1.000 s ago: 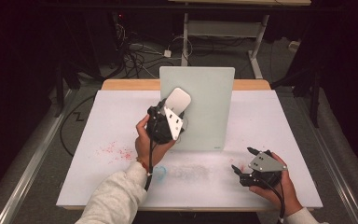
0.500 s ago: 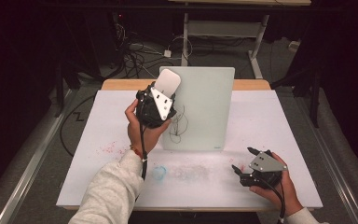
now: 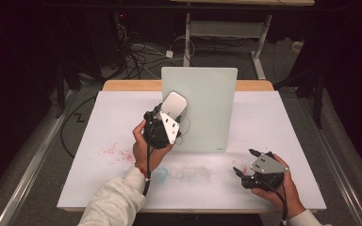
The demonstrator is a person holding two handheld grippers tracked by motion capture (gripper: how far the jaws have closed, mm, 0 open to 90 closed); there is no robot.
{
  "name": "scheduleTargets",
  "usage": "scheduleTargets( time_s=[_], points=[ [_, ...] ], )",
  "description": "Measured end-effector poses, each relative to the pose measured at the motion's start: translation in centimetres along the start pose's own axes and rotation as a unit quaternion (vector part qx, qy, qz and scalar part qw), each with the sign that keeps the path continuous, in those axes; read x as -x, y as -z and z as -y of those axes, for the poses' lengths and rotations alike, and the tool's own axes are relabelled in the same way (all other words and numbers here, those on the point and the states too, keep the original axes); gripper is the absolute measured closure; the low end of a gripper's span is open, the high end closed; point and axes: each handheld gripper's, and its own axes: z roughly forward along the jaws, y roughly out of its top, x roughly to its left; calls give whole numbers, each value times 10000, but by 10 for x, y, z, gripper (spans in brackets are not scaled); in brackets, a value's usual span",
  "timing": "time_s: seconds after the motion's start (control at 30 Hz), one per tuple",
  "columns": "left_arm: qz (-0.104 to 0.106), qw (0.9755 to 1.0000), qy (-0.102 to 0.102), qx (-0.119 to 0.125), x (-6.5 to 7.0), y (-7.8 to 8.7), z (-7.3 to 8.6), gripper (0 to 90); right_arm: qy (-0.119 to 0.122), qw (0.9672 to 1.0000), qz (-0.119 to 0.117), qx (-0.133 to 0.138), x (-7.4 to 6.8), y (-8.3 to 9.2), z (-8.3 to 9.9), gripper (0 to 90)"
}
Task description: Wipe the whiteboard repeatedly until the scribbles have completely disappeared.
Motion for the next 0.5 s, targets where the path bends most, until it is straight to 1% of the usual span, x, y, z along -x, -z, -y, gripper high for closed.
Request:
scheduleTargets(
  time_s=[0.17, 0.23, 0.3, 0.37, 0.4, 0.5],
  points=[
    [-13, 9999, 118, 68, -11, -5, -27, 290, -2, 10000, -12, -19, 0, -1, 1, 211],
    [-31, 9998, 132, 113, -15, -7, -37, 290, -10, 10000, -15, -27, 1, -1, 1, 211],
    [-54, 9999, 113, 117, -15, -8, -43, 290, -11, 10000, -17, -25, 1, -1, 2, 211],
    [-79, 9999, 81, 129, -12, -8, -43, 290, -16, 10000, 2, -18, 1, 0, 2, 211],
    [-48, 9999, 66, 127, -11, -8, -41, 290, -19, 10000, 2, -7, 1, 0, 2, 211],
    [-7, 9999, -95, 112, -3, -7, -33, 290, -28, 10000, 11, 11, 2, 1, 2, 211]
  ],
)
